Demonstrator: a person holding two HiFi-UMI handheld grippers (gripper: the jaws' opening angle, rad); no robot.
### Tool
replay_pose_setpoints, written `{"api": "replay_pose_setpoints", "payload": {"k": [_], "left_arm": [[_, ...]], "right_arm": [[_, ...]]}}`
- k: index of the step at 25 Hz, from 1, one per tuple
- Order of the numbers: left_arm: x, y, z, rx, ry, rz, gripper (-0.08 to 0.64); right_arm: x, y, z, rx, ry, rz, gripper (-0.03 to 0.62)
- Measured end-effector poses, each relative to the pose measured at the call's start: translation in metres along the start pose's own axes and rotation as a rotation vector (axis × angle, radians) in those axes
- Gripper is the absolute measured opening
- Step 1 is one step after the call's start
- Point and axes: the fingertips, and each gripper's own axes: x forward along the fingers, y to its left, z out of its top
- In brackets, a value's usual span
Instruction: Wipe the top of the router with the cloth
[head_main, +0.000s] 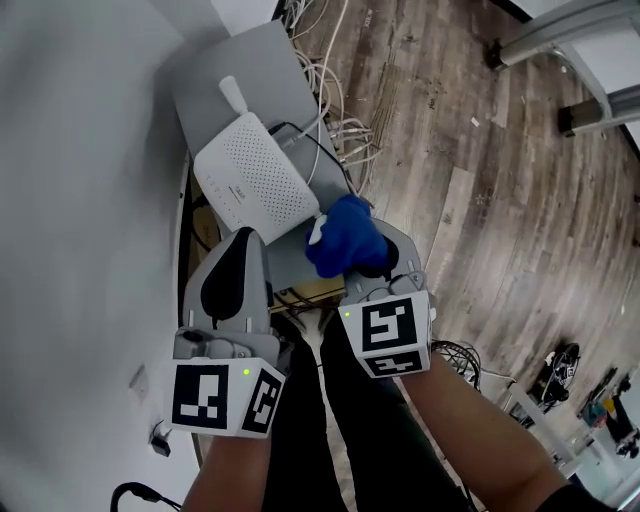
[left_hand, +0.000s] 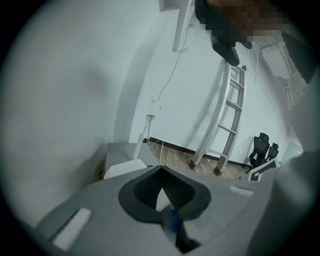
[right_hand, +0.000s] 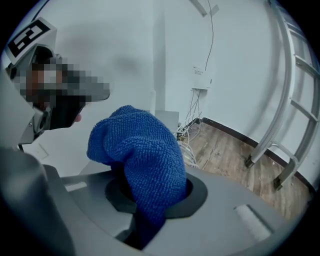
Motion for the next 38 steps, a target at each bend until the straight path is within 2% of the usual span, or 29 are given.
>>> {"api": "replay_pose_setpoints", "payload": {"k": [13, 17, 19, 22, 27, 34, 38], "left_arm": [[-0.013, -0.022, 0.082, 0.059, -0.056, -0.059, 0.0], [-0.021, -0.017, 0.097, 0.043, -0.068, -0.044, 0.0], [-0.023, -0.008, 0.101, 0.036, -0.083, -0.028, 0.0], [-0.026, 0.006, 0.093, 0.026, -0.089, -0.011, 0.0], [-0.014, 0.03, 0.054, 0.005, -0.057, 0.035, 0.0], [0.031, 0.048, 0.02, -0.062, -0.04, 0.064, 0.0], [0.042, 0.051, 0.013, -0.081, -0.037, 0.073, 0.0]], "right_arm": [[-0.067, -0.003, 0.089, -0.025, -0.121, -0.016, 0.098], [-0.071, 0.0, 0.12, -0.038, -0.145, -0.001, 0.098], [-0.058, -0.001, 0.136, -0.094, -0.171, 0.014, 0.098], [-0.024, -0.002, 0.149, -0.193, -0.189, 0.063, 0.098], [0.035, 0.007, 0.145, -0.283, -0.164, 0.21, 0.098], [0.078, 0.022, 0.124, -0.318, -0.143, 0.353, 0.098], [0.091, 0.027, 0.12, -0.352, -0.141, 0.398, 0.097]]}}
